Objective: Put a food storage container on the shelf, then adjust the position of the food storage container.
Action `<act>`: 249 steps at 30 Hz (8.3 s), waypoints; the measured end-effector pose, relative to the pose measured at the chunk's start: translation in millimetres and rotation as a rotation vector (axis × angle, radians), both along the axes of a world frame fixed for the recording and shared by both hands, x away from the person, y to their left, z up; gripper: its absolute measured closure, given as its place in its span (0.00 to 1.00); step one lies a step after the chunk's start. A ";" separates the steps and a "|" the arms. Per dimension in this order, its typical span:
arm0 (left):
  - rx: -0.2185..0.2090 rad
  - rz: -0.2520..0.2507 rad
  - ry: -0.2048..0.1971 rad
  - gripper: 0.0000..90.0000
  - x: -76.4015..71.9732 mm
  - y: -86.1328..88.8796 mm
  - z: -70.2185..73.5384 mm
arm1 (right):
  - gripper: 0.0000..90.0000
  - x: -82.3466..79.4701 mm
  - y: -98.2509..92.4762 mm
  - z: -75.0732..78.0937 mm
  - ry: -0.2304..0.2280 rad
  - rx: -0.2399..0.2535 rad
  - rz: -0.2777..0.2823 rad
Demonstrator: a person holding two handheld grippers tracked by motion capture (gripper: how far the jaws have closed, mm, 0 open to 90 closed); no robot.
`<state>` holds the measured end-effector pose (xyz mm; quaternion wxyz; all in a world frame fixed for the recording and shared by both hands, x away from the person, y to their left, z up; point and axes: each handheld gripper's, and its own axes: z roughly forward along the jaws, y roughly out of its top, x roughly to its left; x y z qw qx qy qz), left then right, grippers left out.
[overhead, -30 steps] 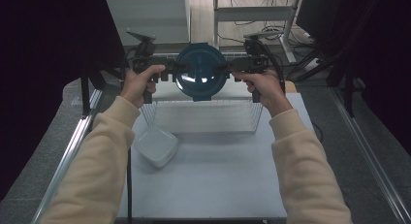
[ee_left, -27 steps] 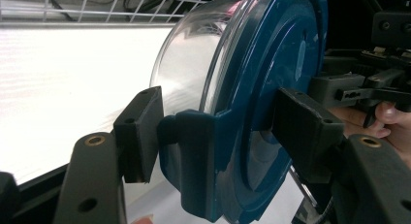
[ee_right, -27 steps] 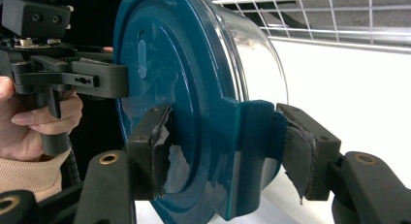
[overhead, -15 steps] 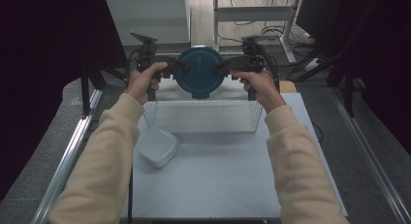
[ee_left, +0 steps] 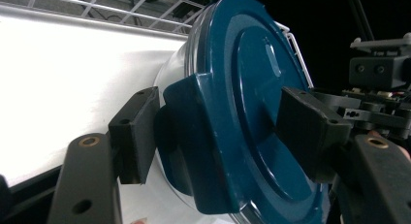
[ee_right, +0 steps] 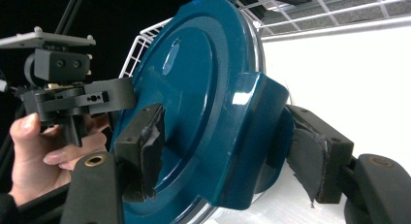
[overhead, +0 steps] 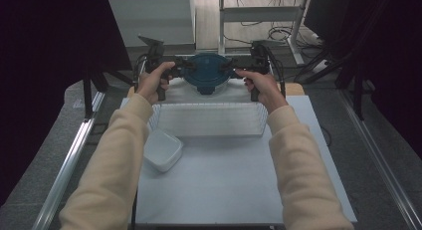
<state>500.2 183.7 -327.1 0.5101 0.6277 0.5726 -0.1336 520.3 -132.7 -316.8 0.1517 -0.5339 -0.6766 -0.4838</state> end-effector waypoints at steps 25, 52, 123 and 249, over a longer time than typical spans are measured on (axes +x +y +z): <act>0.215 0.015 -0.323 0.31 -104.8 18.5 10.2 | 0.16 -89.3 -18.1 27.9 -0.420 -0.268 -0.019; 0.358 -0.040 -0.362 0.33 -238.7 27.8 -108.8 | 0.25 -222.1 -89.1 -109.6 -0.460 -0.355 0.062; 0.532 0.022 -0.094 1.00 -130.6 114.9 -151.9 | 0.28 -219.7 -95.0 -145.3 -0.384 -0.442 0.098; 0.508 -0.277 -0.131 1.00 -177.6 -34.0 -177.9 | 0.28 -222.0 -96.7 -147.5 -0.361 -0.470 0.084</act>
